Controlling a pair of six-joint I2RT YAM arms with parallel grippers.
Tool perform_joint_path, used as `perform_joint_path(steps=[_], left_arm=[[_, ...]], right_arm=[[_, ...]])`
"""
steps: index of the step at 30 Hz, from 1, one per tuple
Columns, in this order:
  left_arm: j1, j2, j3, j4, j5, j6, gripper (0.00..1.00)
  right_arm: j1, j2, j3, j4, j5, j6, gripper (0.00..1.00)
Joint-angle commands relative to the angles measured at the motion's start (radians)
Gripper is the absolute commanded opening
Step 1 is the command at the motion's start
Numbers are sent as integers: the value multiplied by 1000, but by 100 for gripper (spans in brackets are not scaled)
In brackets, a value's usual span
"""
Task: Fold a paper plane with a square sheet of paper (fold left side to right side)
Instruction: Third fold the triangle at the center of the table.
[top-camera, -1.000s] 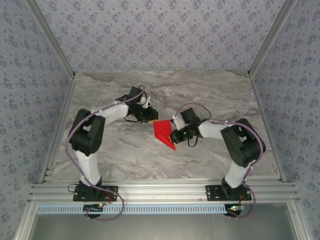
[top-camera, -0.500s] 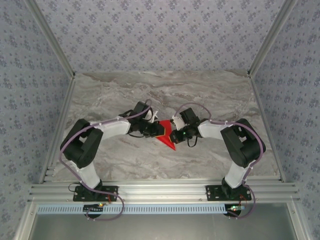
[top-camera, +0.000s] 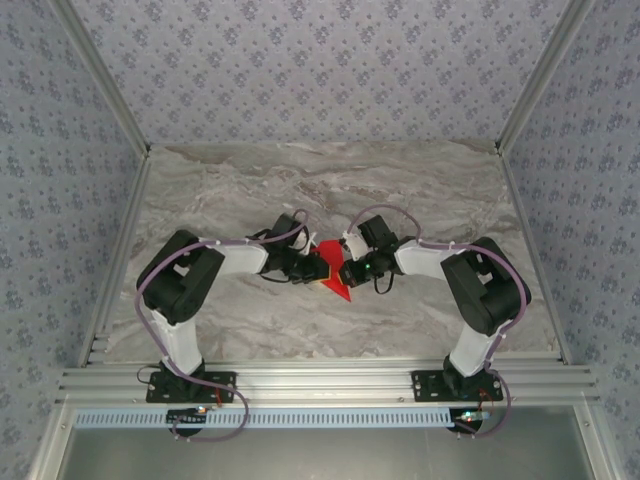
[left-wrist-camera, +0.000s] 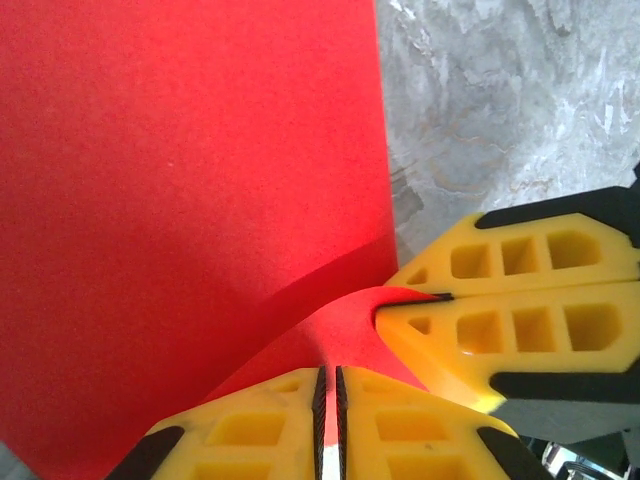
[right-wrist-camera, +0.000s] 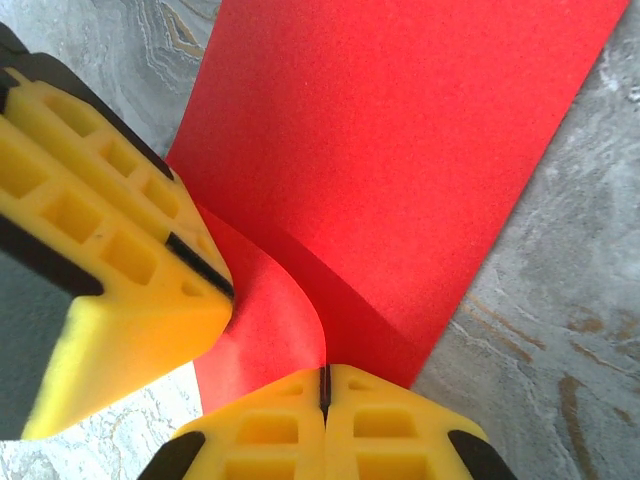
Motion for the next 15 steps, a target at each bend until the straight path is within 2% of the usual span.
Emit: perform_joint_path(steps=[1, 8, 15], left_arm=[[-7, 30, -9, 25, -27, -2, 13], [-6, 57, -29, 12, -52, 5, 12], [-7, 60, -60, 8, -69, 3, 11]], right_arm=[[12, 28, -6, -112, 42, -19, 0], [4, -10, 36, -140, 34, -14, 2], [-45, -119, 121, -221, 80, -1, 29]])
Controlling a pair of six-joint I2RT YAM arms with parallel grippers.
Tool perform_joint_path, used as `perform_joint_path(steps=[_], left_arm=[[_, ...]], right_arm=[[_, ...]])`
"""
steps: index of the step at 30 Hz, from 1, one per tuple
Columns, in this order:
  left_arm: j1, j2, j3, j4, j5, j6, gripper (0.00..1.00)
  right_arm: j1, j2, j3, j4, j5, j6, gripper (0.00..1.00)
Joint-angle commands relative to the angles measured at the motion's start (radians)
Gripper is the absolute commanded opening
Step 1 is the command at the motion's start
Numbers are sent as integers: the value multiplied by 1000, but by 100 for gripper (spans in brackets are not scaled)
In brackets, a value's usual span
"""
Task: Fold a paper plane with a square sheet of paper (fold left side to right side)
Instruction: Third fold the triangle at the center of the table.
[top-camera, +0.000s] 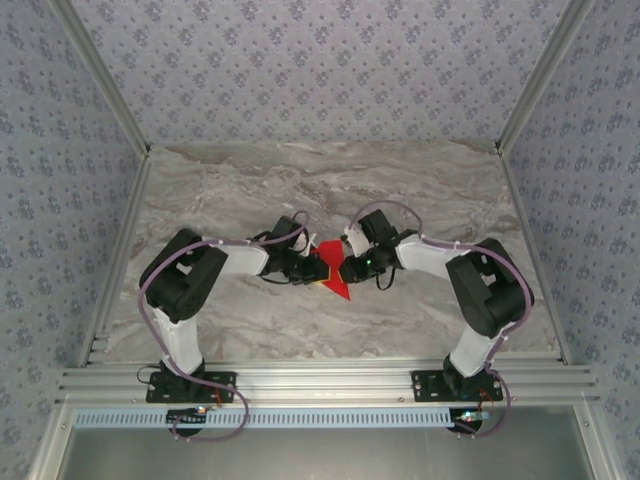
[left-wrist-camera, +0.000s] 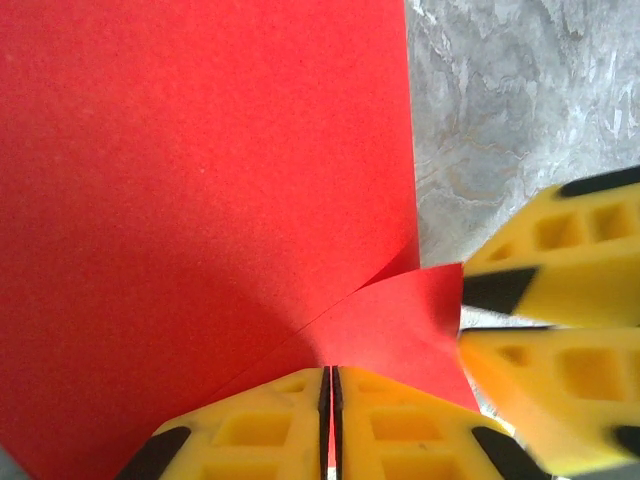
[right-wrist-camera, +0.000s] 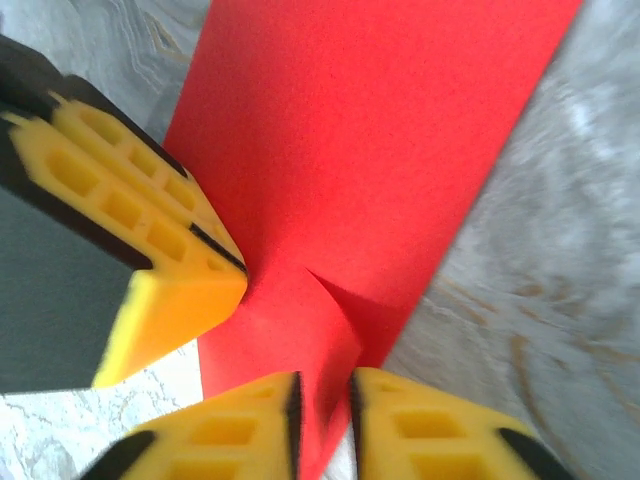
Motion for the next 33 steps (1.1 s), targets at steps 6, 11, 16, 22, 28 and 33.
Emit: perform_joint_path(steps=[6, 11, 16, 22, 28, 33], left_arm=[[-7, 36, -46, -36, -64, 2, 11], [-6, 32, -45, -39, -66, 3, 11], [-6, 32, -46, -37, -65, 2, 11], [-6, 32, -44, -38, -67, 3, 11], [-6, 31, -44, -40, -68, 5, 10], [-7, 33, -42, -44, -71, 8, 10]], right_arm=[[-20, -158, 13, -104, -96, 46, 34], [32, -109, -33, -75, -291, 121, 28], [60, -32, -28, -50, -288, 136, 27], [64, 41, -11, -74, -246, 125, 27], [63, 58, -36, -76, -224, 122, 27], [61, 58, -54, -77, -204, 122, 27]])
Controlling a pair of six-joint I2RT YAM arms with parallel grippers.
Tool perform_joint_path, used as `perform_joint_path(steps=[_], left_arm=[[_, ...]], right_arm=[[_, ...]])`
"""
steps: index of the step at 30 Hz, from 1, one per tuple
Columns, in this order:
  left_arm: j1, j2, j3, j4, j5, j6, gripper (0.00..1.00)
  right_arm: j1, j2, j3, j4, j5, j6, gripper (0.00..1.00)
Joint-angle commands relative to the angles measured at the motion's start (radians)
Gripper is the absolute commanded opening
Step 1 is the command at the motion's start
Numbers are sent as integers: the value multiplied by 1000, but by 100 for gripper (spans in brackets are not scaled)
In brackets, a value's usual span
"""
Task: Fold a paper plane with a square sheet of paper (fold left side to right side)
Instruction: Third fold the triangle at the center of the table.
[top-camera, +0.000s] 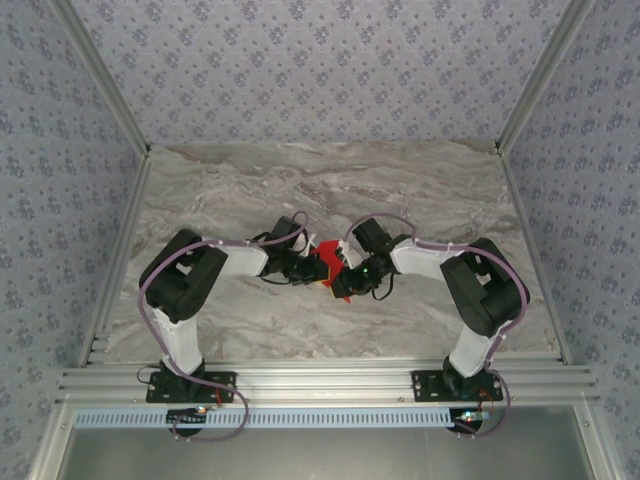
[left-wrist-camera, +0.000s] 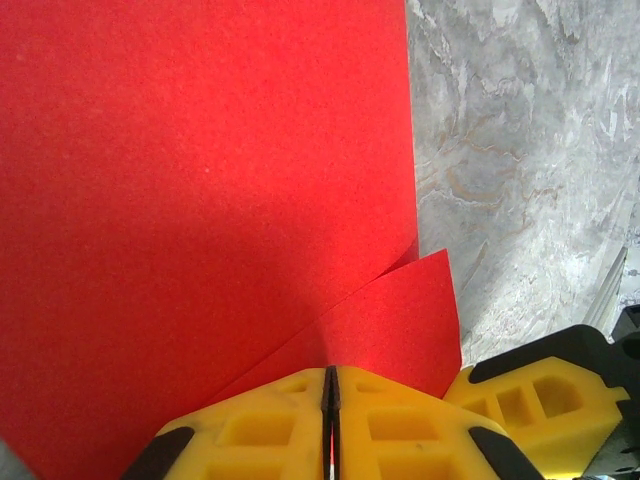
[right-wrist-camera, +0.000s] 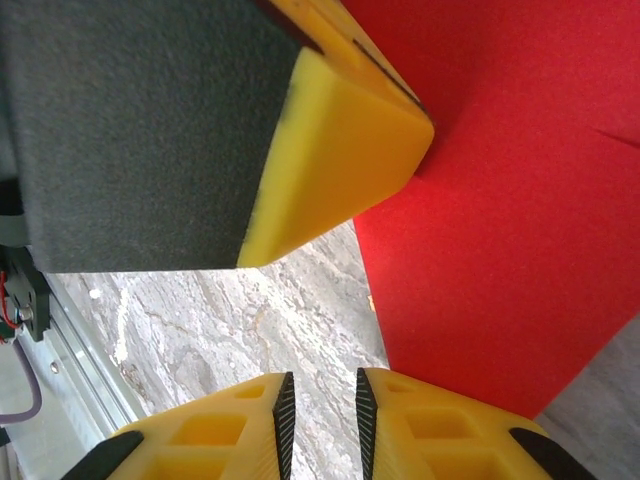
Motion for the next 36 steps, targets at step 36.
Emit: perform_joint_path(steps=[36], left_arm=[[-4, 33, -25, -73, -77, 17, 10]], right_arm=[[-24, -155, -85, -81, 30, 97, 8]])
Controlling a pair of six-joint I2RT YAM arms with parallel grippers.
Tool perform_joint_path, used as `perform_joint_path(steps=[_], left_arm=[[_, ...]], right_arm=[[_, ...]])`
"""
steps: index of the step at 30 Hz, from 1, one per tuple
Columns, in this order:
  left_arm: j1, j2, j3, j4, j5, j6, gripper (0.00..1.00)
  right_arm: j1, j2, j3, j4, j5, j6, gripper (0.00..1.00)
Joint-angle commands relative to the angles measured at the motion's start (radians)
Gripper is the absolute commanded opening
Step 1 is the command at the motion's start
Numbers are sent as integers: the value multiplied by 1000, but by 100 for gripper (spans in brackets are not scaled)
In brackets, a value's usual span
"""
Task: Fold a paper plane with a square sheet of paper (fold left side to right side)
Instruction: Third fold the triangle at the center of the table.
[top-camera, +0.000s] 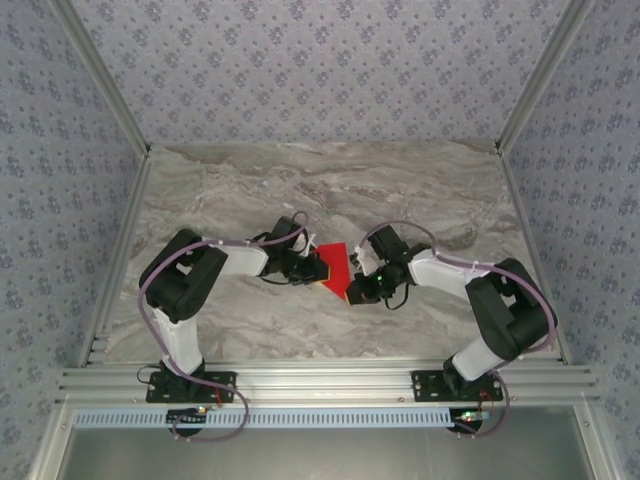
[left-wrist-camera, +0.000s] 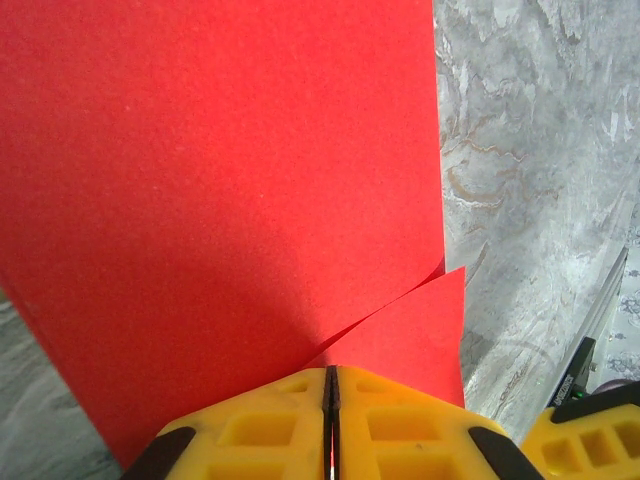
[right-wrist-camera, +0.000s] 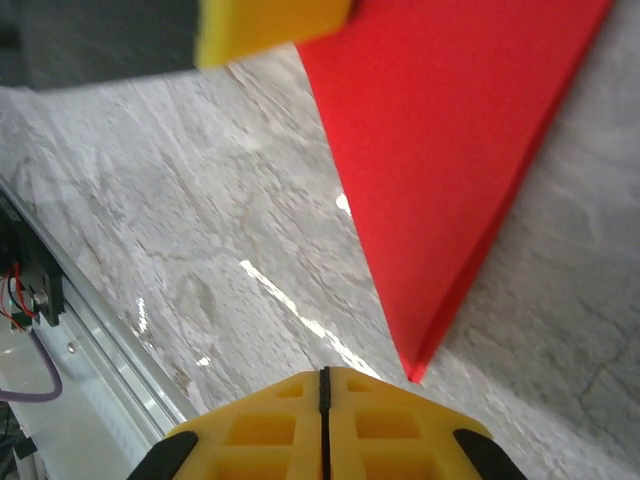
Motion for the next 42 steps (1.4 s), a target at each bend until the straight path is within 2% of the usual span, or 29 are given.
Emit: perform_joint_path(steps=[1, 11, 13, 15, 21, 27, 33, 42], left_arm=[[-5, 33, -24, -73, -75, 18, 10], [-6, -19, -29, -61, -68, 19, 11], [-12, -50, -30, -64, -68, 22, 11], [-28, -83, -30, -71, -68, 27, 11], [-120, -134, -11, -85, -78, 22, 11], [-169, -89, 26, -100, -96, 12, 10], [-173, -39, 30, -90, -120, 10, 9], [-169, -6, 24, -66, -219, 44, 8]], right_arm=[[6, 41, 41, -39, 26, 24, 8], [5, 163, 36, -52, 133, 45, 7], [2, 170, 26, -55, 146, 50, 4], [-7, 170, 16, -55, 159, 57, 0], [-25, 171, -5, -47, 171, 57, 0], [-29, 179, -9, -38, 168, 53, 0], [-28, 173, -8, -48, 175, 54, 0], [-28, 174, -5, -78, 208, 45, 0]])
